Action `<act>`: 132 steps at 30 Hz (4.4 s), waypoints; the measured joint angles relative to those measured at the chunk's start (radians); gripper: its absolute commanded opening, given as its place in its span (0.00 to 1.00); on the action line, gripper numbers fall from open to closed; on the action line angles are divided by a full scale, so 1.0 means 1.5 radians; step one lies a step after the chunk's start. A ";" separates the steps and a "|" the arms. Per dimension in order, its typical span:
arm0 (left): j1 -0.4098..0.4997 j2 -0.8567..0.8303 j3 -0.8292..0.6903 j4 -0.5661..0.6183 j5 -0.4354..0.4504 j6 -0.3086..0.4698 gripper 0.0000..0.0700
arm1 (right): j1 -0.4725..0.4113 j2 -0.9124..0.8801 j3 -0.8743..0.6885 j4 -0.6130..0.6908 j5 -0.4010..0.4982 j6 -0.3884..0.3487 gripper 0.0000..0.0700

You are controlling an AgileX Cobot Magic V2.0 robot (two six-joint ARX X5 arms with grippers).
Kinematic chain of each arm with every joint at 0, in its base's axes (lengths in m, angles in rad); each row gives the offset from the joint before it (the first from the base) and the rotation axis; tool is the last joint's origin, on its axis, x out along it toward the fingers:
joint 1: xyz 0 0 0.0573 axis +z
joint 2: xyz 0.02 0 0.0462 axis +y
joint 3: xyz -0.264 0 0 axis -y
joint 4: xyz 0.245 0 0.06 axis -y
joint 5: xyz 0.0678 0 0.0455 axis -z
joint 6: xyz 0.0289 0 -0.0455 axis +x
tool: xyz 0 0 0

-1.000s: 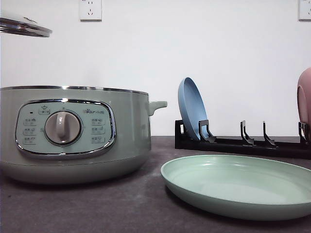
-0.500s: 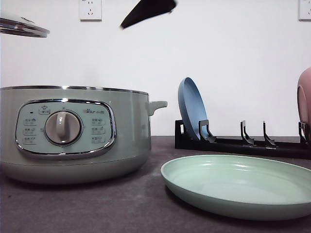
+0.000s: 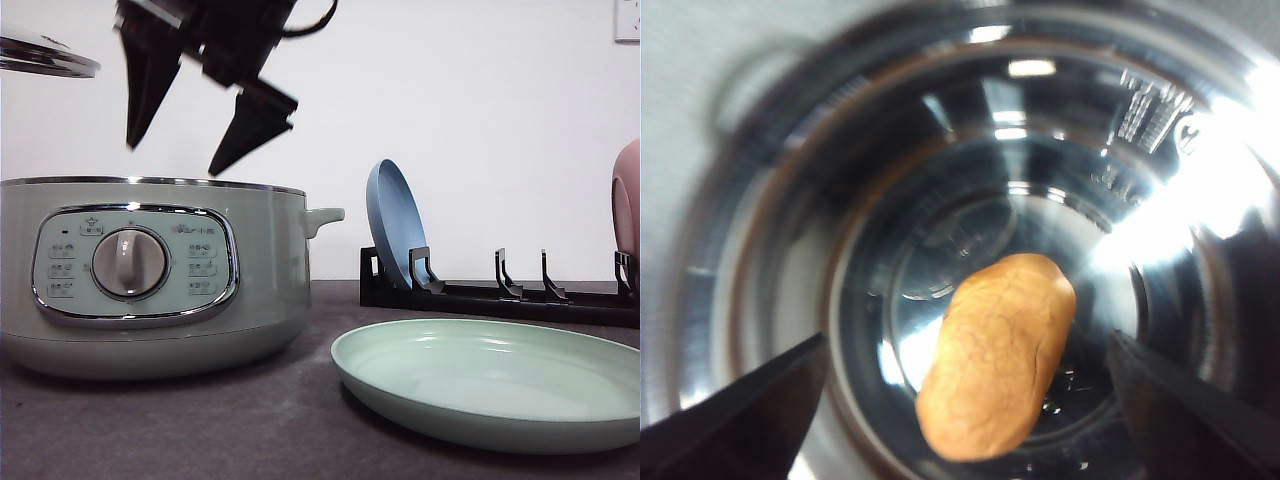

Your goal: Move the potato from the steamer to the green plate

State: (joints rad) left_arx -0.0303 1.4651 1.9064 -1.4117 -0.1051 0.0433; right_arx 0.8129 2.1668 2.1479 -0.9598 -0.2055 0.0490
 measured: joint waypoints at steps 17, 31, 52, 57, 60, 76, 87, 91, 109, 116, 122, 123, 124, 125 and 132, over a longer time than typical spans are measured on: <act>0.000 0.000 0.000 0.000 0.000 0.000 0.00 | 0.016 0.069 0.000 0.024 0.066 0.000 0.83; 0.000 0.000 0.000 0.000 0.001 0.000 0.00 | 0.017 0.094 0.001 -0.014 0.067 0.000 0.50; 0.000 0.000 0.000 0.000 0.001 0.000 0.00 | -0.001 -0.008 0.233 -0.169 0.069 -0.022 0.28; 0.000 0.000 0.000 0.000 0.004 0.000 0.00 | -0.031 -0.080 0.235 -0.245 0.093 -0.036 0.28; 0.000 0.000 0.000 0.000 0.023 0.000 0.00 | -0.057 -0.123 0.226 -0.249 0.099 -0.039 0.28; -0.029 0.000 0.000 0.000 0.087 0.000 0.00 | -0.132 -0.533 -0.237 -0.183 0.098 -0.053 0.28; -0.093 0.000 0.000 0.001 0.091 0.000 0.00 | -0.131 -0.724 -0.610 -0.002 0.026 -0.042 0.28; -0.118 0.000 0.000 0.001 0.091 0.000 0.00 | -0.132 -0.727 -0.714 0.070 0.003 -0.027 0.28; -0.181 0.000 0.000 0.001 0.091 0.000 0.00 | -0.135 -0.597 -0.936 0.337 0.032 0.024 0.32; -0.194 0.000 0.000 0.001 0.091 0.000 0.00 | -0.136 -0.527 -0.936 0.369 0.036 0.025 0.32; -0.196 0.000 0.000 0.001 0.091 0.000 0.00 | -0.136 -0.499 -0.936 0.374 0.050 0.026 0.61; -0.196 0.000 0.000 0.001 0.091 0.000 0.00 | -0.136 -0.499 -0.936 0.374 0.050 0.026 0.65; -0.196 0.000 0.000 0.001 0.091 0.000 0.00 | -0.136 -0.498 -0.936 0.374 0.050 0.027 0.68; -0.196 0.000 0.000 0.001 0.091 0.000 0.00 | -0.136 -0.498 -0.936 0.374 0.050 0.028 0.71; -0.205 0.000 0.000 0.001 0.091 0.000 0.00 | -0.143 -0.504 -0.936 0.374 0.054 0.031 0.89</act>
State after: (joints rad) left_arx -0.3375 1.4651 1.9064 -1.4109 0.0312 0.0430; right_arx 0.5981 1.4114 0.7433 -0.3991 -0.1248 0.0948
